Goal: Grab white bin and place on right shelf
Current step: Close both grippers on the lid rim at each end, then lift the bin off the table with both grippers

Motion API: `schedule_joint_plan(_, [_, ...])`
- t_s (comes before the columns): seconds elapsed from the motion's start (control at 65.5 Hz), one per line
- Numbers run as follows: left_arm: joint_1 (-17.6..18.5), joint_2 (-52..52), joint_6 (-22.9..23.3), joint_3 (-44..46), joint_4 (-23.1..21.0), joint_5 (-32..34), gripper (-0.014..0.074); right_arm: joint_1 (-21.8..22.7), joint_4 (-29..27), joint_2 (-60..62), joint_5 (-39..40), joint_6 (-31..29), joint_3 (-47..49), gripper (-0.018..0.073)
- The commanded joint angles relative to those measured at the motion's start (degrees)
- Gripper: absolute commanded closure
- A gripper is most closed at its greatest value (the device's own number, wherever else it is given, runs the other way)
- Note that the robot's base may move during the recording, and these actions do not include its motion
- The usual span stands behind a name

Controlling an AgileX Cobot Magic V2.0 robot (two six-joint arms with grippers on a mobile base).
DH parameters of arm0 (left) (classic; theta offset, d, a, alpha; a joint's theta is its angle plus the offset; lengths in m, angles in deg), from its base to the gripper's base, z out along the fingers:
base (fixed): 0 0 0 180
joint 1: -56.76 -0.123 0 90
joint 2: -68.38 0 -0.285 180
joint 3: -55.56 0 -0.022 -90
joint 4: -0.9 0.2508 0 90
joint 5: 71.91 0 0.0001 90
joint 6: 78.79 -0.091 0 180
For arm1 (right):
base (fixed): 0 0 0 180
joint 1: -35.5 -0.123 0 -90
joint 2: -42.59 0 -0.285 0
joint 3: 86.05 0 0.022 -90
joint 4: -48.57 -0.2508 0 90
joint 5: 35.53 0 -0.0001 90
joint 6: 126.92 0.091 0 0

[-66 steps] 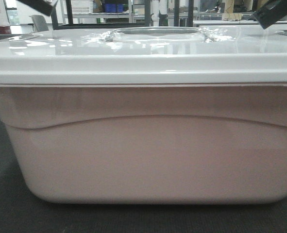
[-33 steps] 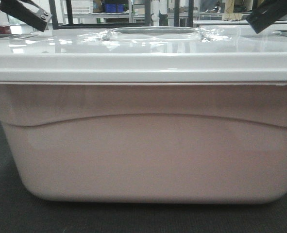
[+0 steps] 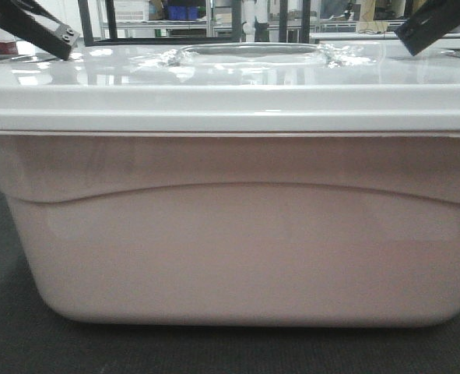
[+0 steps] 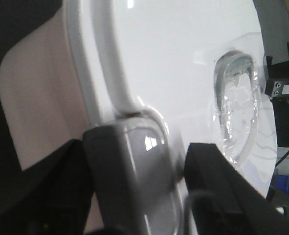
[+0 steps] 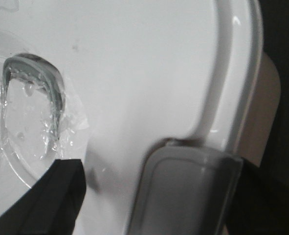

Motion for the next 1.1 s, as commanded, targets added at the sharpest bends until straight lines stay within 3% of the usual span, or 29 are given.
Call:
schedule_joint_plan(0.0, [0.43,-1.81,-0.50,1.29,-5.84,-6.84,0.0336,-0.41,-7.77,1.43,-8.92,-0.80,1.32,-0.0063])
schedule_joint_plan(0.305, [0.43,-1.81,-0.76,1.29,-5.15,-8.13,0.0336,-0.41,-7.66,1.43,-8.92,-0.80,1.32,-0.0056])
schedule_joint_plan(0.595, [0.43,-1.81,-0.76,1.29,-5.15,-7.50,0.0336,-0.41,-7.65,1.43,-8.92,-0.80,1.32,0.0141])
schedule_joint_plan(1.083, [0.43,-3.91,-0.76,6.42,-6.64,-8.83,0.0336,-0.41,-9.30,4.89,-8.92,-0.80,5.36,0.0147])
